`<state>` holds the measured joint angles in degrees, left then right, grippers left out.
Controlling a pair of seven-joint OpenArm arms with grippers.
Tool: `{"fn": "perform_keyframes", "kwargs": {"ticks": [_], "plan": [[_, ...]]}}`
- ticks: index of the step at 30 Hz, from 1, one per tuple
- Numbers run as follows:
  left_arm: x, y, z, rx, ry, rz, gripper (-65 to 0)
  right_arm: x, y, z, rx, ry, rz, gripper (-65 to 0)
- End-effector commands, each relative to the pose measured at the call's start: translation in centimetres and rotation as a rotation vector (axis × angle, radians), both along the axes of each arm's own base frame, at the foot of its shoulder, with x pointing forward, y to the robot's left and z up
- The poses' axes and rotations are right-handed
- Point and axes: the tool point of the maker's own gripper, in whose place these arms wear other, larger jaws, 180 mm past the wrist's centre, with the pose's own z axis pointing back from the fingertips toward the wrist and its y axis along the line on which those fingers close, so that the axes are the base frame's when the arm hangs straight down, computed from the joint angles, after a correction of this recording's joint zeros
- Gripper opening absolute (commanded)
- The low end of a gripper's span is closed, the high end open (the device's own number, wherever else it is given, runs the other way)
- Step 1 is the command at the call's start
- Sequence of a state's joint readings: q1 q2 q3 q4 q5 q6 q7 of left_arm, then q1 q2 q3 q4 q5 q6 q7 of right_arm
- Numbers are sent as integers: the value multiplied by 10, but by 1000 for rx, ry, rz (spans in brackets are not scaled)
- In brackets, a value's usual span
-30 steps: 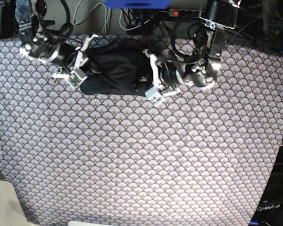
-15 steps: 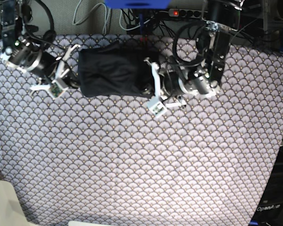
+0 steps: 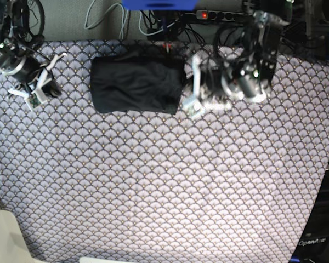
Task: Fold the T-shirt properly
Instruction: 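Release the right gripper and tuck the bundle's side with the left gripper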
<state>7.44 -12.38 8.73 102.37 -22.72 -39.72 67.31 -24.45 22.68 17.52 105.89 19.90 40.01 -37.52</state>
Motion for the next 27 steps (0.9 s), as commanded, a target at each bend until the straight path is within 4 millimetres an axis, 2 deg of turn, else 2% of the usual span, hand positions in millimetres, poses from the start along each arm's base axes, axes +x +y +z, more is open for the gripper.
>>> {"fn": "perform_keyframes", "kwargs": {"ticks": [1, 4, 7, 14, 17, 25, 27], "plan": [[4, -3, 10, -31, -31, -11, -650, 5, -3, 7, 9, -28, 0, -632], [-7, 7, 1, -3, -2, -16, -650, 4, -1, 2, 25, -19, -14, -632], [-13, 6, -1, 1, 12, -22, -650, 5, 3, 4, 42, -35, -11, -632], [-44, -34, -5, -15, 37, -199, -650, 5, 5, 3, 52, -37, -20, -632], [-41, -37, -4, -15, 28, -211, -650, 4, 5, 2, 51, -34, -20, -632], [-43, -21, -42, 39, 146, -175, -650, 4, 5, 2, 52, -33, -21, -632], [-43, -30, -44, -1, 153, -161, -650, 3, 5, 1, 52, -30, -21, -632]]}}
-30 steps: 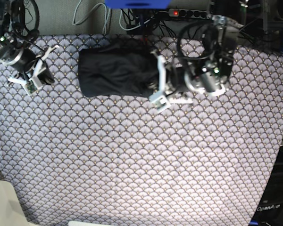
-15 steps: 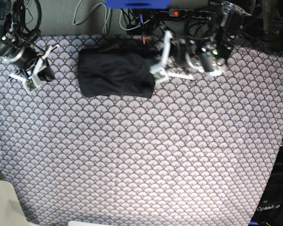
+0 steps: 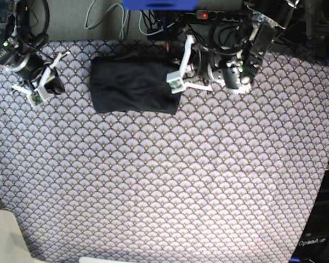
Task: Fold the T-shirt properly
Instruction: 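Release the right gripper and tuck the bundle's side with the left gripper, then rotate the bundle upright with the left gripper and release it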
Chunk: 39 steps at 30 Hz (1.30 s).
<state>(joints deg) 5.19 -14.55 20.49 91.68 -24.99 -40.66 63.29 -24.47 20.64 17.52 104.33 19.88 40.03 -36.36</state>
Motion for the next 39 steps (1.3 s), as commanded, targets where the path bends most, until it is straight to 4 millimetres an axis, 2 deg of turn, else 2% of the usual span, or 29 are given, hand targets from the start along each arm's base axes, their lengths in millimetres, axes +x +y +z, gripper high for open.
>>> {"fn": "perform_keyframes", "kwargs": {"ticks": [1, 7, 12, 17, 22, 26, 31, 34, 37, 39], "plan": [[2, -4, -2, 3, -6, 11, -650, 6, -1, 10, 6, -37, 5, -632], [15, -10, -8, -20, 8, 49, -650, 6, -1, 10, 6, -37, 5, -632], [45, -14, -3, -44, -14, 106, -650, 7, -1, 10, 6, -38, 6, -632], [73, -22, 13, -89, -53, 162, -650, 5, -1, 9, 6, -33, 5, -632], [90, -12, 15, -63, -90, 215, -650, 4, -1, 8, 6, -29, 4, -632], [108, -14, 18, -24, -139, 257, -650, 3, 1, 7, 8, -27, 9, -632], [115, -32, 16, -2, -144, 258, -650, 6, 3, 8, 16, -34, 7, -632], [119, -45, 21, -24, -144, 256, -650, 19, 3, 16, 15, -70, 10, -632], [121, -46, 23, -32, -149, 257, -650, 33, 6, 16, 19, -80, 27, -632], [130, -48, 30, -54, -175, 264, -650, 42, 8, 13, 16, -75, 52, -632]]}}
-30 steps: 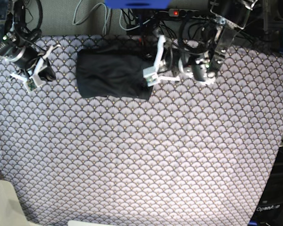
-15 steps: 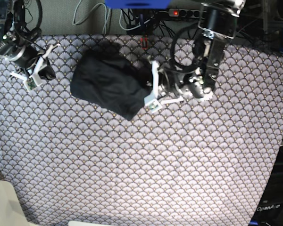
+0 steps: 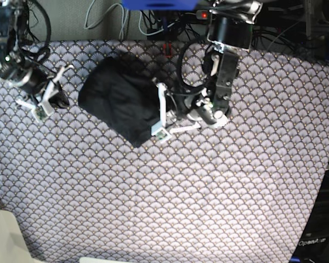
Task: Fold the T-shirt properly
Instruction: 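Rotate the bundle upright with the left gripper and release it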
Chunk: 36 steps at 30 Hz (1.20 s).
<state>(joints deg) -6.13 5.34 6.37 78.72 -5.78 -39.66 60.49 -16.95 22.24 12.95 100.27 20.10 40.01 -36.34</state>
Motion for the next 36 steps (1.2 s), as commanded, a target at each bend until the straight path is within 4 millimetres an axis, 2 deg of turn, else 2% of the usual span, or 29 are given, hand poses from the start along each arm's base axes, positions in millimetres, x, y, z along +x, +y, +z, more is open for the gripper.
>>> {"fn": "perform_keyframes", "kwargs": {"ticks": [1, 6, 10, 13, 15, 19, 22, 24, 27, 32, 36], "plan": [[17, -10, 20, -58, -62, 4, -650, 9, 0, 6, 4, -26, 14, -632], [37, 23, 29, -33, -74, 100, -650, 28, -8, -10, 5, 12, 11, -632], [40, 55, 32, 25, -84, 148, -650, 34, -10, -16, 8, 28, 9, -632], [27, 72, 21, 79, -46, 152, -650, 35, -10, -17, 12, 31, 4, -632], [14, 76, 9, 105, 2, 147, -650, 35, -9, -17, 17, 27, 4, -632], [-10, 67, -6, 83, 54, 139, -650, 31, 2, -22, 23, 44, 35, -632], [-8, 44, 0, 20, 42, 142, -650, 27, 16, -26, 49, 52, 46, -632], [-11, 32, -6, -5, 73, 138, -650, 25, 24, -29, 64, 59, 54, -632], [-3, 10, -11, -52, 108, 128, -650, 10, 37, -40, 85, 96, 70, -632], [14, -3, -21, -120, 122, 141, -650, -14, 63, -34, 123, 95, 104, -632], [30, -7, -20, -145, 127, 147, -650, -33, 78, -26, 146, 88, 119, -632]]}}
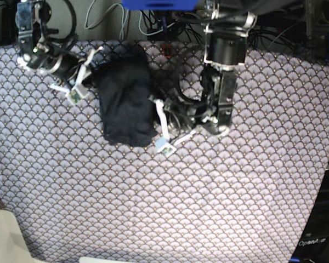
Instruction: Fold the T-shirt properly
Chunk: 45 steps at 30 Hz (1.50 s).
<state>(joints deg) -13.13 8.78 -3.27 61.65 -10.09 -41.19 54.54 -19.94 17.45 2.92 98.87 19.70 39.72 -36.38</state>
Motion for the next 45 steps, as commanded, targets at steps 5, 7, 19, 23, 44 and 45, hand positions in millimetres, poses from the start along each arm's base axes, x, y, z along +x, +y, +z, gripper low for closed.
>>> {"fn": "perform_keyframes", "kwargs": {"ticks": [5, 7, 19, 23, 44, 45], "plan": [[21, 2, 8, 23, -50, 19, -650, 2, 2, 11, 19, -37, 7, -632], [28, 1, 13, 20, -65, 21, -650, -2, 1, 8, 20, -23, 5, -632], [49, 78, 49, 148, -161, 144, -650, 12, -80, 18, -233, -94, -165, -633], [22, 131, 73, 326, -248, 153, -650, -7, -116, 28, -347, -101, -275, -639], [-235, 173, 5, 441, 13, 28, -650, -209, -180, -33, -305, 171, -657, -650], [-246, 171, -2, 430, 36, 35, -650, -224, -184, -46, -297, 207, -671, -650]]}}
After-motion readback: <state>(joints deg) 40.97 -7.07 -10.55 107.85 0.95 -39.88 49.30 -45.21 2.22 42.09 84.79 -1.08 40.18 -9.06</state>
